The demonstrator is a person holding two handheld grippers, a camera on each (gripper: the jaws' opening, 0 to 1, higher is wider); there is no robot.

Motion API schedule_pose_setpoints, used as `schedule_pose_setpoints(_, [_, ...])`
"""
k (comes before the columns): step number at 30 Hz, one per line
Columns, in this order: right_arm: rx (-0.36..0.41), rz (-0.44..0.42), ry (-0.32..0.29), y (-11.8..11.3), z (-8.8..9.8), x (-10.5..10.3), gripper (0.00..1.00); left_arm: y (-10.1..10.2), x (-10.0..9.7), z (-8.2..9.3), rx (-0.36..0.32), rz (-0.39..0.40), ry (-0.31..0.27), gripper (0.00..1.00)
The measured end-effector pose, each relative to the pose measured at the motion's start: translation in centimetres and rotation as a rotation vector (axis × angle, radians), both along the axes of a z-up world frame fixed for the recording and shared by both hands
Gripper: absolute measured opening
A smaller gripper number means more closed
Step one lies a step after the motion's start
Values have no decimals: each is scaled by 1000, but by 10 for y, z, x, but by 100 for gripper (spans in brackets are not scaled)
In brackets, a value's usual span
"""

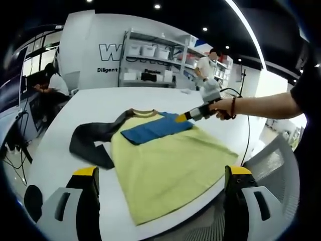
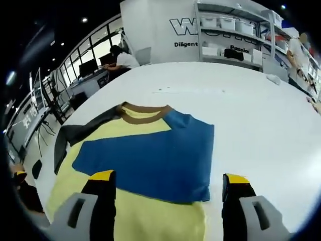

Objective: Fold the garment on the visible template until the final outline fits inside the template.

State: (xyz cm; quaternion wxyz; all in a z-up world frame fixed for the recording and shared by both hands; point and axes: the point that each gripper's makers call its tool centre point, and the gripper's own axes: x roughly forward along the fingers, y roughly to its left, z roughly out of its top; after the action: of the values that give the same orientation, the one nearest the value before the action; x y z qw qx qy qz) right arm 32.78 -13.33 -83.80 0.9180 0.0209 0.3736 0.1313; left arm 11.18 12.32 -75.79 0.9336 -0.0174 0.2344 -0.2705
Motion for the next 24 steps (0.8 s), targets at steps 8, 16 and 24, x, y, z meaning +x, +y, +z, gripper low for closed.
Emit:
schedule_pose_setpoints(8, [4,-77,23,-27,-12,-4,70,1,0,0,-5,6,7,99])
schedule_pose_setpoints(16, [-41,-133,31,-48,-22,-14,34,0,0,-1,-12,4,16,99])
schedule_pose_setpoints(24, [-37,-150,26,-51,-22,-21,13,0,0,-1,-11,2,16,99])
